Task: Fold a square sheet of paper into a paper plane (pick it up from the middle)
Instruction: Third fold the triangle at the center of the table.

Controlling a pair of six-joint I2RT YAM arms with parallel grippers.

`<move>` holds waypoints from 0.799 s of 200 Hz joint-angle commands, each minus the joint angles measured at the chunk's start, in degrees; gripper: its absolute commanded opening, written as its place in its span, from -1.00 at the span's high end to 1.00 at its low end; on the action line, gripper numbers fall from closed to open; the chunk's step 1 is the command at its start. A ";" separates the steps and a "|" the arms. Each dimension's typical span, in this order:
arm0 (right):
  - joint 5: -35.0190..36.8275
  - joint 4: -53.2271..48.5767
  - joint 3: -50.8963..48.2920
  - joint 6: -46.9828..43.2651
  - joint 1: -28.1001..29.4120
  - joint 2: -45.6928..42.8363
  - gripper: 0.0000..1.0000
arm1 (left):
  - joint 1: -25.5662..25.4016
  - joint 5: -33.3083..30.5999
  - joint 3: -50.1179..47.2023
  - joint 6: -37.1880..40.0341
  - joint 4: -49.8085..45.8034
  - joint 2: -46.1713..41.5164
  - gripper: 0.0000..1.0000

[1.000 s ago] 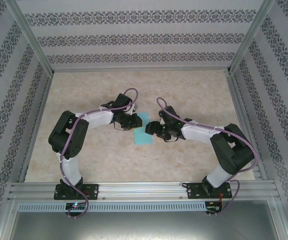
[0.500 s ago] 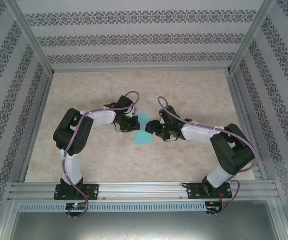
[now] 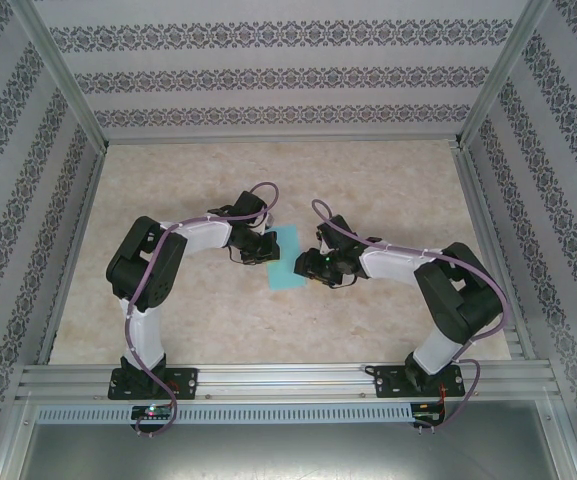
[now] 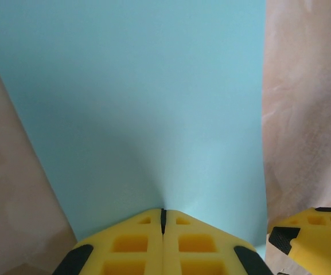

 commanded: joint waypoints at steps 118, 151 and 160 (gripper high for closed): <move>-5.89 3.21 0.47 1.71 1.00 1.46 0.33 | 0.02 -3.54 -2.42 0.20 -3.10 2.53 0.88; -5.68 5.75 -1.55 4.88 1.00 0.22 0.44 | 0.01 -3.46 -2.50 0.33 -3.01 2.37 0.88; -5.22 5.80 -1.95 5.54 1.01 -0.18 0.46 | 0.02 -3.46 -2.60 0.32 -3.00 2.39 0.89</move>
